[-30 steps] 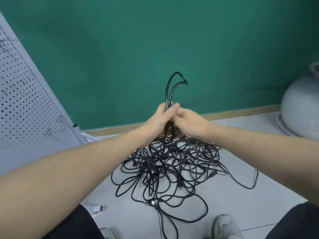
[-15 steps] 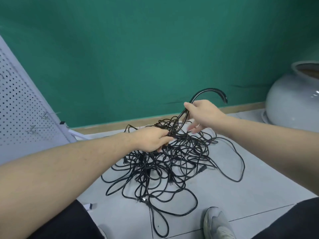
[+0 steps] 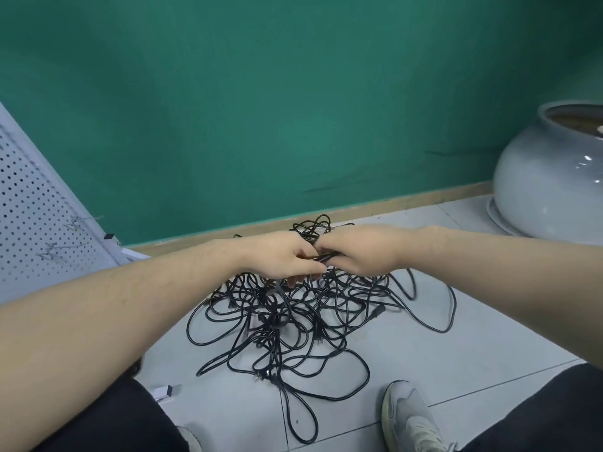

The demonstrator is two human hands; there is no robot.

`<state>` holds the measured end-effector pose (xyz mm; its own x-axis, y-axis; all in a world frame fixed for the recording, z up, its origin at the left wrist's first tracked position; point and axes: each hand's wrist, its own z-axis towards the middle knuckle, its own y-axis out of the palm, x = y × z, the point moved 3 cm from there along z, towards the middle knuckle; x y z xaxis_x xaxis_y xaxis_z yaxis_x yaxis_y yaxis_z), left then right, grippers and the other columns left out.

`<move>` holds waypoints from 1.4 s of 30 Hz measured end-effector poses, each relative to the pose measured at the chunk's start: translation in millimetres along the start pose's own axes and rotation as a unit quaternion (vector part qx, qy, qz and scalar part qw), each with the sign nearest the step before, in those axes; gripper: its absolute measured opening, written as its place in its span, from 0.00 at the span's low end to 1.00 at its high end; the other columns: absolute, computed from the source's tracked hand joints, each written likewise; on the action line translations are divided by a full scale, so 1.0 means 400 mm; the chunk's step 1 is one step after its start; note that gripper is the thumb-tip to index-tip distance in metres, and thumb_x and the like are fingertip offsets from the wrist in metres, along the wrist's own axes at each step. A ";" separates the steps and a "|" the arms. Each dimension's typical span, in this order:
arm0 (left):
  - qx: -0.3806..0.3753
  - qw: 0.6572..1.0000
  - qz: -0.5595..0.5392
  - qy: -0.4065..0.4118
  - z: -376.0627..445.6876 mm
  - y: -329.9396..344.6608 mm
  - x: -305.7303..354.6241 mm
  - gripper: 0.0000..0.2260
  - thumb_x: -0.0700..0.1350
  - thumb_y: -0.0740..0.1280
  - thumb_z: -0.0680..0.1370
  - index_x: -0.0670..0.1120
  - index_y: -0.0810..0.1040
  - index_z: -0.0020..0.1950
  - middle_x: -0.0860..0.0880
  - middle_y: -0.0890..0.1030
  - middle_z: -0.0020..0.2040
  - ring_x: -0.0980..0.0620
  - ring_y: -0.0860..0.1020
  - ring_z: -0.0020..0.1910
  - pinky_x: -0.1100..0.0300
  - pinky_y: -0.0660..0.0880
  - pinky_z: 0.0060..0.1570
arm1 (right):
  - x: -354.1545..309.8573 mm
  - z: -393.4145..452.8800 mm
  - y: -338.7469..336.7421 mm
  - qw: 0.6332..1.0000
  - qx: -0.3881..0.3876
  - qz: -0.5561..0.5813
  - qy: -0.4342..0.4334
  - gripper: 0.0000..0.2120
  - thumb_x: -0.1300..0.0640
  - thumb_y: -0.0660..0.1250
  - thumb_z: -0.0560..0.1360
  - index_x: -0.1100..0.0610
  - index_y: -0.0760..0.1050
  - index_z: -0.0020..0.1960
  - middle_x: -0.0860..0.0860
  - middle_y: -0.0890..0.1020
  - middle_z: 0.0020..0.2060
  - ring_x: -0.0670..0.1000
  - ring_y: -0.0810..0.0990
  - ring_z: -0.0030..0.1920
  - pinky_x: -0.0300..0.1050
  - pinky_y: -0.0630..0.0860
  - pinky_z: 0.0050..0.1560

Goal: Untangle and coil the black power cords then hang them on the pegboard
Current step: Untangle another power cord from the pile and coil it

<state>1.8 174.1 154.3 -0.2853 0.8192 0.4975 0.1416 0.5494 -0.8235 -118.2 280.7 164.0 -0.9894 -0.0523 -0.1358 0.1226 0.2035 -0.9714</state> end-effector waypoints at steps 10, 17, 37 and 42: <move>0.113 0.993 -0.006 0.036 -0.014 -0.020 -0.048 0.09 0.55 0.67 0.82 0.53 0.81 0.48 0.61 0.80 0.38 0.63 0.76 0.37 0.66 0.70 0.40 | 0.031 -0.044 -0.045 0.997 0.048 0.059 0.011 0.09 0.45 0.61 0.82 0.49 0.73 0.54 0.42 0.76 0.37 0.50 0.74 0.39 0.46 0.67 0.40; 0.102 0.993 0.047 0.021 0.015 -0.017 -0.067 0.18 0.63 0.62 0.81 0.51 0.81 0.57 0.55 0.82 0.51 0.55 0.79 0.51 0.55 0.75 0.56 | 0.044 -0.074 -0.083 0.967 0.181 0.175 0.033 0.13 0.43 0.64 0.80 0.50 0.73 0.41 0.43 0.72 0.26 0.44 0.67 0.29 0.38 0.63 0.31; 0.068 0.995 0.050 -0.046 0.053 0.036 0.095 0.16 0.52 0.57 0.86 0.49 0.71 0.41 0.51 0.81 0.31 0.54 0.77 0.31 0.57 0.76 0.42 | 0.067 -0.098 -0.048 0.995 -0.011 0.012 0.103 0.11 0.52 0.66 0.79 0.50 0.72 0.61 0.42 0.75 0.40 0.53 0.77 0.47 0.43 0.65 0.43; 0.051 0.998 0.005 -0.022 0.037 0.011 0.090 0.13 0.55 0.67 0.82 0.49 0.74 0.41 0.55 0.75 0.32 0.59 0.70 0.28 0.65 0.65 0.30 | 0.056 -0.075 -0.047 0.988 0.016 0.124 0.088 0.07 0.54 0.63 0.82 0.51 0.72 0.60 0.46 0.77 0.43 0.50 0.75 0.45 0.45 0.68 0.46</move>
<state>-21.7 203.6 164.5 -0.3259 0.8155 0.4782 0.0478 0.5194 -0.8532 -145.1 304.8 185.1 -0.9269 0.1660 -0.3367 0.3620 0.1574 -0.9188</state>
